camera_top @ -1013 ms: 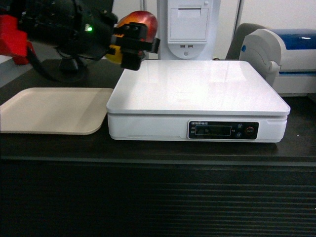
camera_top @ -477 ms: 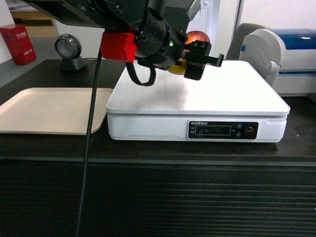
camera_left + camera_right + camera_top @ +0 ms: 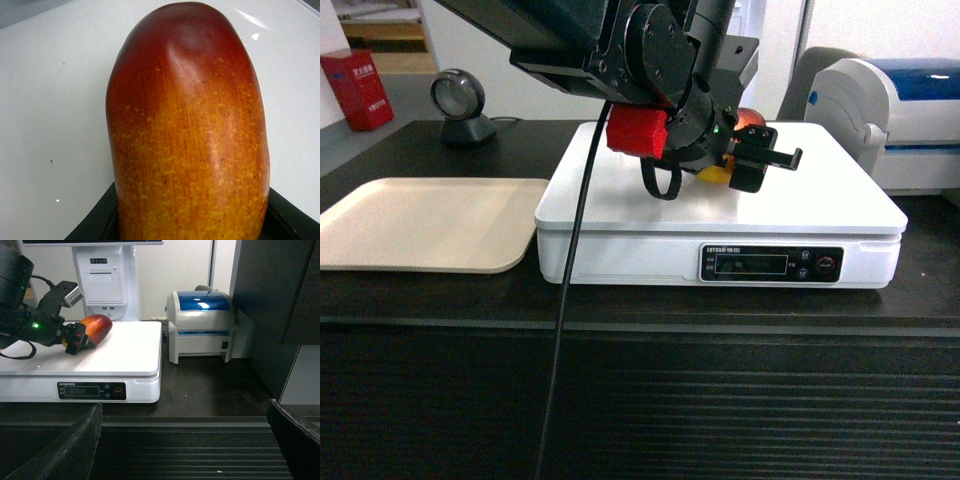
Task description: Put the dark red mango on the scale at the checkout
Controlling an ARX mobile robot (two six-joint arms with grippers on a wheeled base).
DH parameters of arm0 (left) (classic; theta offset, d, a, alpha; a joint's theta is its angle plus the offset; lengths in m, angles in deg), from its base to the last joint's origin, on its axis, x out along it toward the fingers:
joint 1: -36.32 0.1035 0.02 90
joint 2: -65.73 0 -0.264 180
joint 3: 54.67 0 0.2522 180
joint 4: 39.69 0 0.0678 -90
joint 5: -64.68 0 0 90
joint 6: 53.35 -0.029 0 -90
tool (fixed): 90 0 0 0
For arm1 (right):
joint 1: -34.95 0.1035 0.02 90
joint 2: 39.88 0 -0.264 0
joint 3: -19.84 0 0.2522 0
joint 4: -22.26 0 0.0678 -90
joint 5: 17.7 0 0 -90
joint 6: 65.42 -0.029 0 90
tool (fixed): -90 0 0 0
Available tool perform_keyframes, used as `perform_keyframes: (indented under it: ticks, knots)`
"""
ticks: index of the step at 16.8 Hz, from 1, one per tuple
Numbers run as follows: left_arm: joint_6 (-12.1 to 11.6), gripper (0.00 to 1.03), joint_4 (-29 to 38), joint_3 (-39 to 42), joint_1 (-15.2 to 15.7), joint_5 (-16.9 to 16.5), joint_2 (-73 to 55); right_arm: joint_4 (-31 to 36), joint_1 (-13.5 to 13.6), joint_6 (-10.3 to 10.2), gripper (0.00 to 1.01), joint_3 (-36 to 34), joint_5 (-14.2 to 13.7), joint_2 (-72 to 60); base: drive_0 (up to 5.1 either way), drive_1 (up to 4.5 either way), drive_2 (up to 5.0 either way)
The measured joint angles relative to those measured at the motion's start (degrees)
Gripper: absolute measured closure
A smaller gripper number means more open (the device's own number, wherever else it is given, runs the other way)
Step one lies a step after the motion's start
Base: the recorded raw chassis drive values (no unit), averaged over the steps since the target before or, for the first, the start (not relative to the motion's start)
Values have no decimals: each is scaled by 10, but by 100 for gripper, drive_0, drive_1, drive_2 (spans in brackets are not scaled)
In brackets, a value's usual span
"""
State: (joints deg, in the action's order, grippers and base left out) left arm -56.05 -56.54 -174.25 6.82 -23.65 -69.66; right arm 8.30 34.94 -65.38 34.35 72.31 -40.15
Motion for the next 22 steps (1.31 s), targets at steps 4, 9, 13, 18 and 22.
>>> perform_keyframes:
  ticks: [4,9,13,18,22]
  knots:
    - [8,29,-13,-11,-4,0,-3,0,0,0,3,0,0,0,0,0,0]
    - [9,5,1,19,-3,-6,11,0,0,0,3,0,0,0,0,0,0]
    - [8,5,63,74,-5,-6,98,0,0,0,3,0,0,0,0,0,0]
    - [-17,5,180,233,-6,7,298,0,0,0,3,0,0,0,0,0,0]
    - [-64,5,219,429,36,49,487,0,0,0,3,0,0,0,0,0,0]
